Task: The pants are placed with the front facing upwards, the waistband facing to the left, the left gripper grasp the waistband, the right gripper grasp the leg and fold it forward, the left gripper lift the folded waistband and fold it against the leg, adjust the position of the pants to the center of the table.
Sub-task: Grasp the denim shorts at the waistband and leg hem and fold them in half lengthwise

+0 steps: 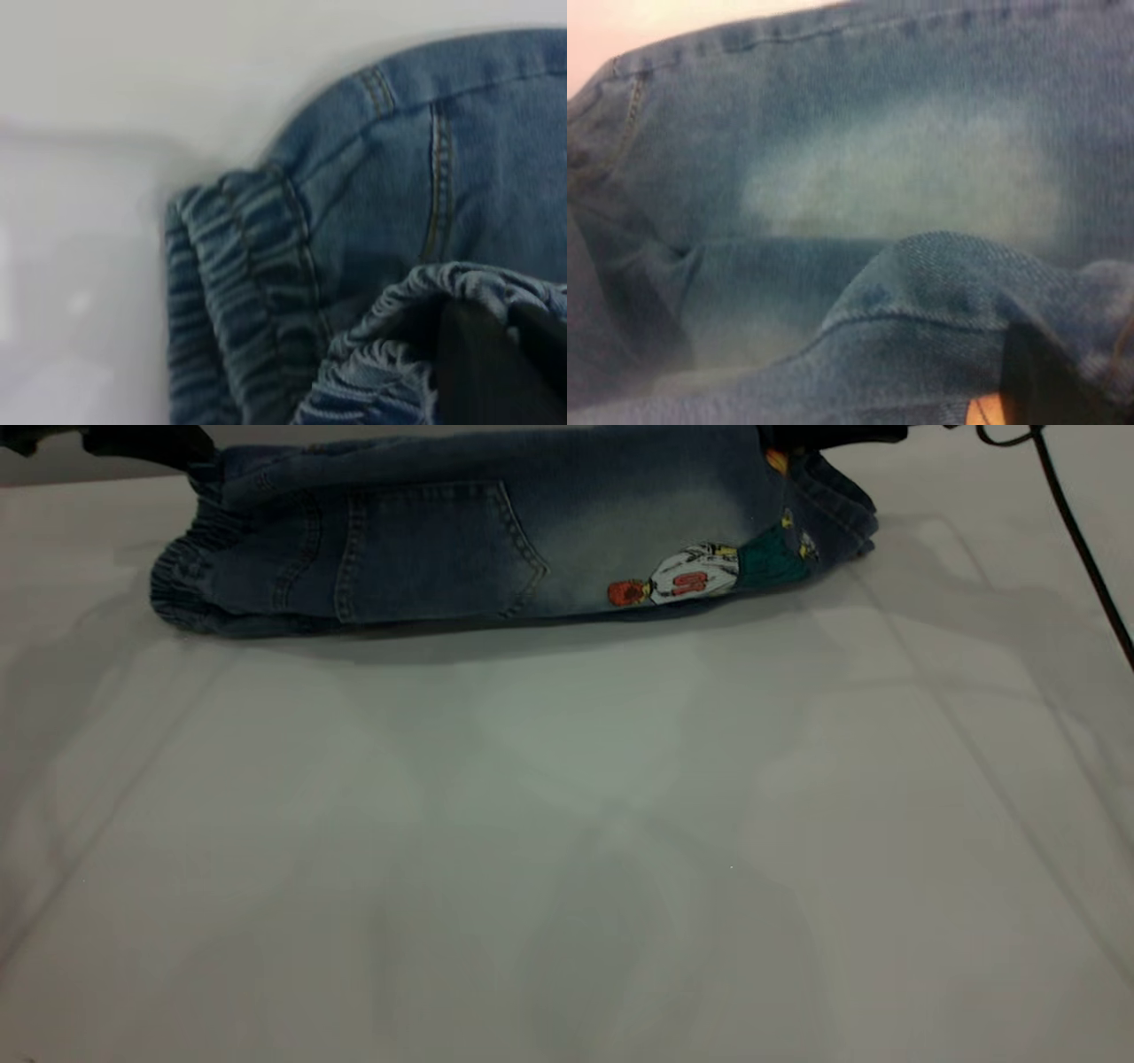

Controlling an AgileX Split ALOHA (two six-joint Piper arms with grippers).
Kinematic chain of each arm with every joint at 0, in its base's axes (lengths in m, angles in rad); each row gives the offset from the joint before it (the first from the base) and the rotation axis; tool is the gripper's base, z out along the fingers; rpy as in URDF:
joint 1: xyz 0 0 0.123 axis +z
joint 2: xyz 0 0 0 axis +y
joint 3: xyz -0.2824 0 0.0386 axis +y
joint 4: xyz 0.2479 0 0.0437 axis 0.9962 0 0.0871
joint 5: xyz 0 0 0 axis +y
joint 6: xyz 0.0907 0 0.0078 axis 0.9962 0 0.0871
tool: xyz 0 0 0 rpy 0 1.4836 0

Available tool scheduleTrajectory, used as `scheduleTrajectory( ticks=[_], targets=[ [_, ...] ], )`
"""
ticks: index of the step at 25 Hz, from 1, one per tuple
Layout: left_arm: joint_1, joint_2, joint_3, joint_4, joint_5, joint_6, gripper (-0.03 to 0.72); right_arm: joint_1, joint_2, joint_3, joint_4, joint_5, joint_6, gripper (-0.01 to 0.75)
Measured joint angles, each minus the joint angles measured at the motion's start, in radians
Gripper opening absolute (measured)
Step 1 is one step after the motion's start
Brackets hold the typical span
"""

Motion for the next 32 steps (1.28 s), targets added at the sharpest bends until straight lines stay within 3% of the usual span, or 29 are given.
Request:
scheduleTrajectory(
  ticks=[15,23,32],
  targets=[
    [0.0,0.152,-0.201,0.002,-0.032,0.004,0.069,0.0,0.135,-0.199,-0.026,-0.02,-0.043,0.024],
    [0.0,0.184,-0.201,0.005,-0.112,0.048,0.069,0.0,0.151,-0.208,-0.022,-0.144,-0.09,0.024],
    [0.0,0.205,-0.201,0.023,-0.092,0.056,0.069,0.0,0.151,-0.208,-0.02,-0.232,-0.082,0.025]
  ],
)
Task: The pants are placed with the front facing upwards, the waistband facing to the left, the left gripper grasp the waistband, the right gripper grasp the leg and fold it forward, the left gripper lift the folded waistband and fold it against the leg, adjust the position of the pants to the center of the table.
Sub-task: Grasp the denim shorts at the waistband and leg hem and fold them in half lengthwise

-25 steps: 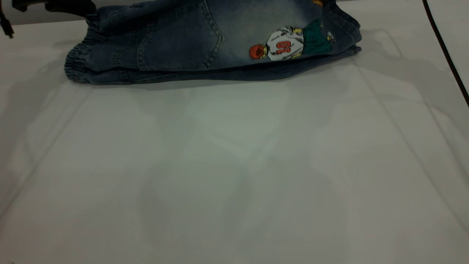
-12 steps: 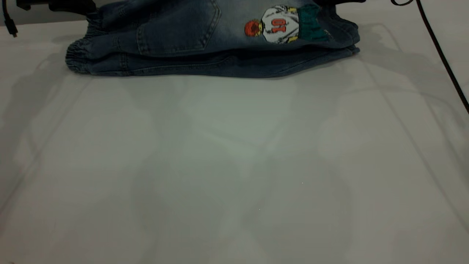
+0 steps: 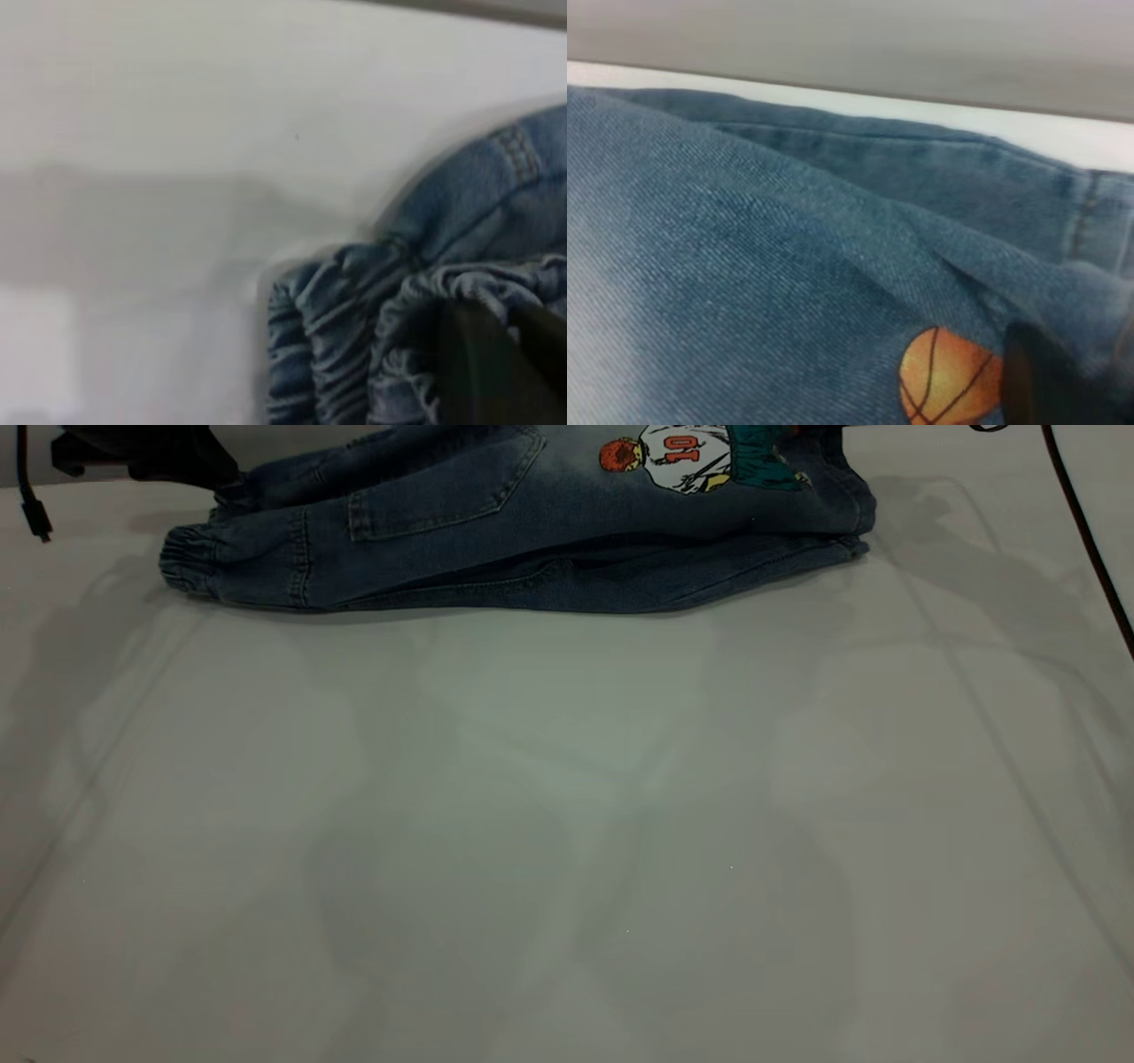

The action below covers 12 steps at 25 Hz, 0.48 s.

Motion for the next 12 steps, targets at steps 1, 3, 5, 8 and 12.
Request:
scheduleTrajectory(
  ticks=[1,3,5,8,12],
  targets=[
    [0.0,0.0,0.0,0.013,0.003,0.0,0.069,0.0,0.0,0.0,0.0,-0.001,0.0,0.026],
    [0.0,0.0,0.0,0.032,0.003,-0.001,0.069,0.0,0.0,0.0,0.0,-0.001,0.013,0.027],
    [0.0,0.0,0.0,0.038,0.003,-0.001,0.069,0.0,0.0,0.0,-0.001,-0.001,0.028,0.036],
    [0.0,0.0,0.0,0.04,0.001,-0.001,0.078,0.0,0.0,0.0,-0.002,-0.002,0.029,0.071],
    [0.0,0.0,0.0,0.066,0.0,-0.002,0.113,0.0,-0.001,0.0,-0.003,0.007,0.029,0.189]
  ],
)
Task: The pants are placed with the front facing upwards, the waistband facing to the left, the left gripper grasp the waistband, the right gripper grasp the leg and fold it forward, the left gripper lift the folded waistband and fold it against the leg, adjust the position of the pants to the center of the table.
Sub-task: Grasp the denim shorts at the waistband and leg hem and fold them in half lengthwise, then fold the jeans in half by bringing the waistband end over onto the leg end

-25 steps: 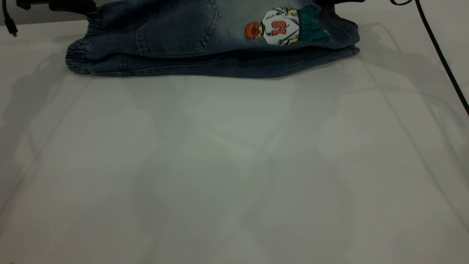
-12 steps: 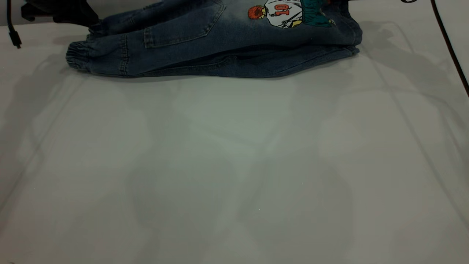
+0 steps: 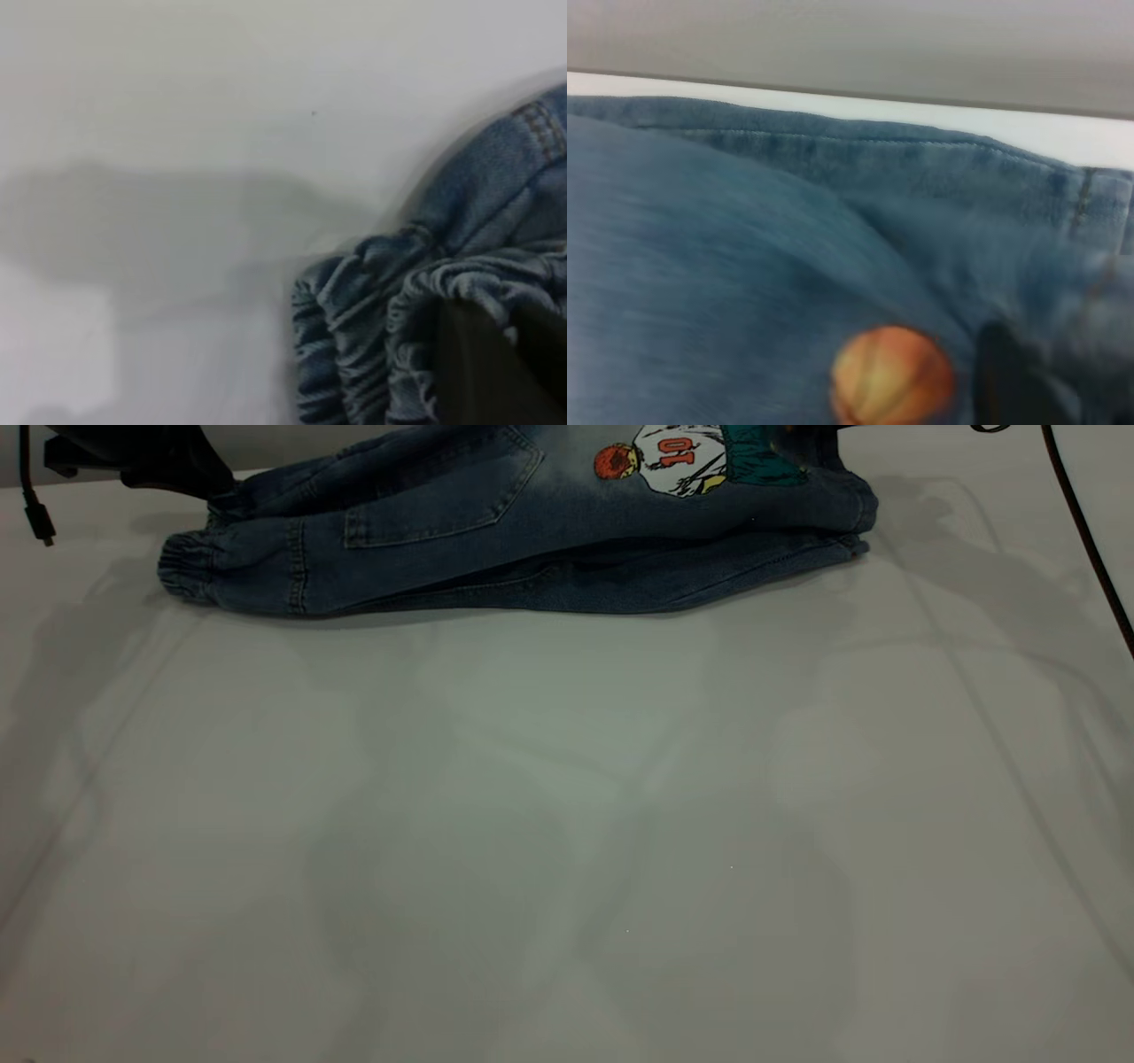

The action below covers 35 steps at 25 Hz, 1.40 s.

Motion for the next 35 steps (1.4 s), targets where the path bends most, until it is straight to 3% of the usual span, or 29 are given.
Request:
scheduleTrajectory(
  ticks=[7,8,10,18,24,35],
  targets=[
    [0.001,0.0,0.0,-0.004,-0.022,0.0,0.312,-0.002,-0.035,0.0,-0.001,0.008,0.055,0.469],
    [0.001,0.0,0.0,-0.004,-0.022,0.0,0.312,-0.002,-0.043,0.0,-0.003,0.009,0.056,0.491],
    [0.001,0.0,0.0,-0.009,-0.033,0.0,0.389,-0.002,-0.067,0.0,-0.005,0.01,0.057,0.522],
    [0.001,-0.052,0.001,-0.012,0.016,-0.005,0.422,-0.002,-0.122,0.0,-0.009,0.126,0.103,0.538],
    [0.002,-0.132,-0.004,0.028,0.148,-0.027,0.422,0.0,-0.12,0.0,-0.079,0.248,0.188,0.538],
    [0.003,-0.131,-0.008,0.442,0.312,-0.339,0.424,0.0,-0.12,0.0,-0.195,0.334,0.301,0.538]
  ],
)
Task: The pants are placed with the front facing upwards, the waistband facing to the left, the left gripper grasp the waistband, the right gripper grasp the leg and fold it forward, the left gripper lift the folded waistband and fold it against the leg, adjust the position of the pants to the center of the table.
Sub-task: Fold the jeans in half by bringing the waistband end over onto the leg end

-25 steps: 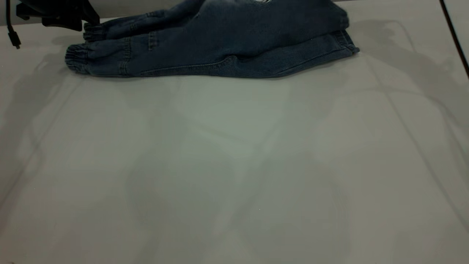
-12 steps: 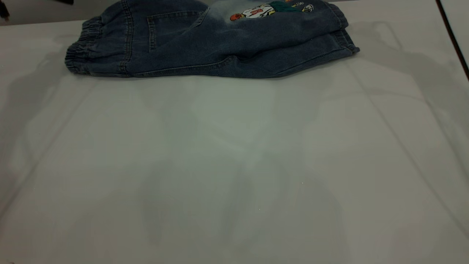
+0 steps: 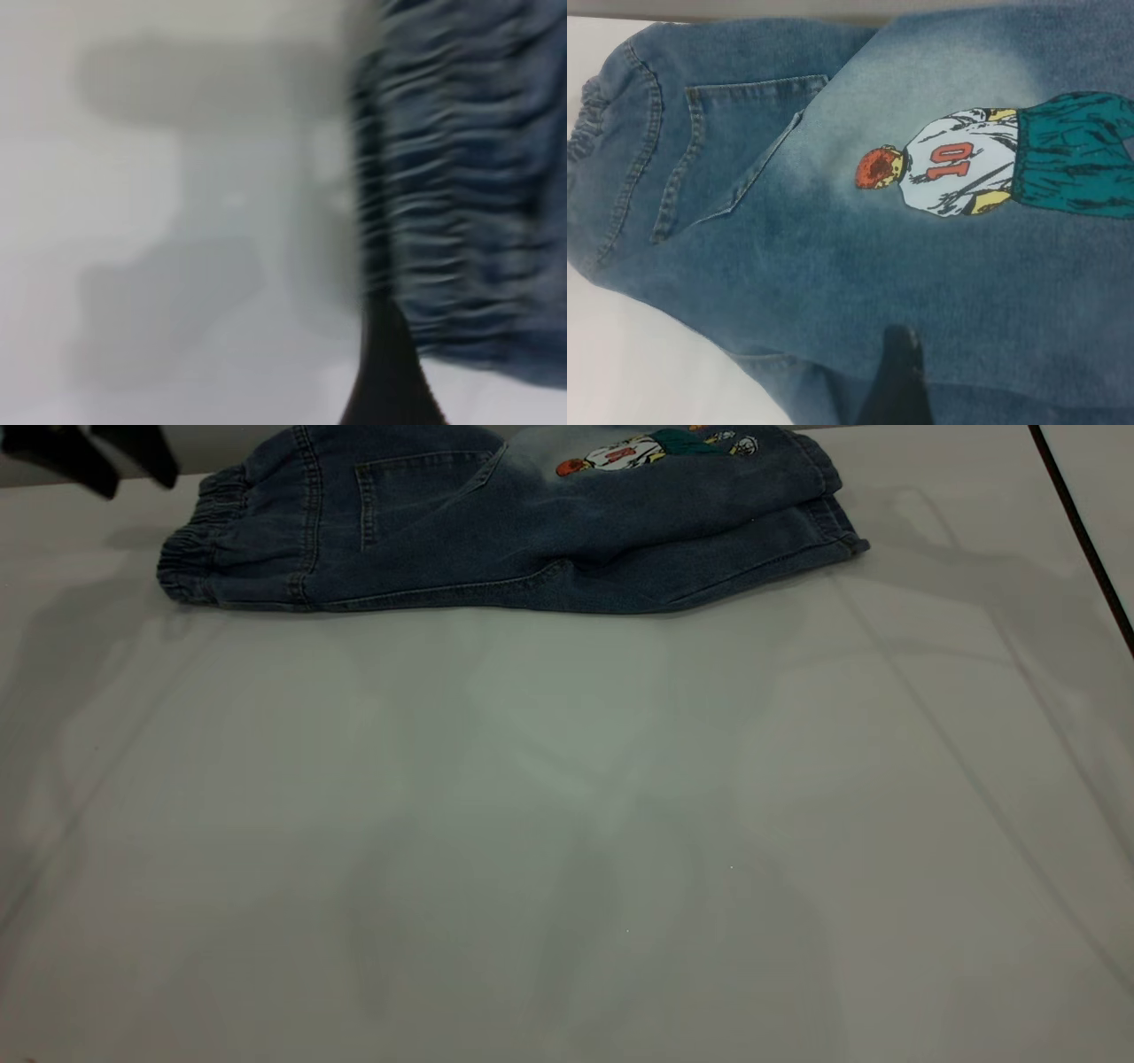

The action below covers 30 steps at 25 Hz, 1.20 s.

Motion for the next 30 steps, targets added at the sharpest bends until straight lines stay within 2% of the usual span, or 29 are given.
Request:
scheduleTrajectory(
  ticks=[3,7,13,18,30],
  targets=[
    [0.0,0.022,0.0,0.079,-0.006,-0.046,0.424,0.001,0.0,0.0,0.0,0.004,0.0,0.538],
    [-0.001,0.076,0.0,0.088,-0.04,-0.047,0.424,0.001,0.0,0.0,0.0,0.008,0.005,0.538],
    [-0.002,0.098,0.0,-0.062,-0.11,0.026,0.424,0.001,0.0,0.0,0.001,0.022,0.005,0.538],
    [-0.003,0.098,0.0,-0.174,-0.109,0.082,0.424,0.001,0.0,0.0,0.001,0.022,0.005,0.538],
    [-0.003,0.15,0.0,-0.164,-0.133,0.083,0.424,0.001,0.0,0.0,0.002,0.024,0.005,0.538]
  ],
)
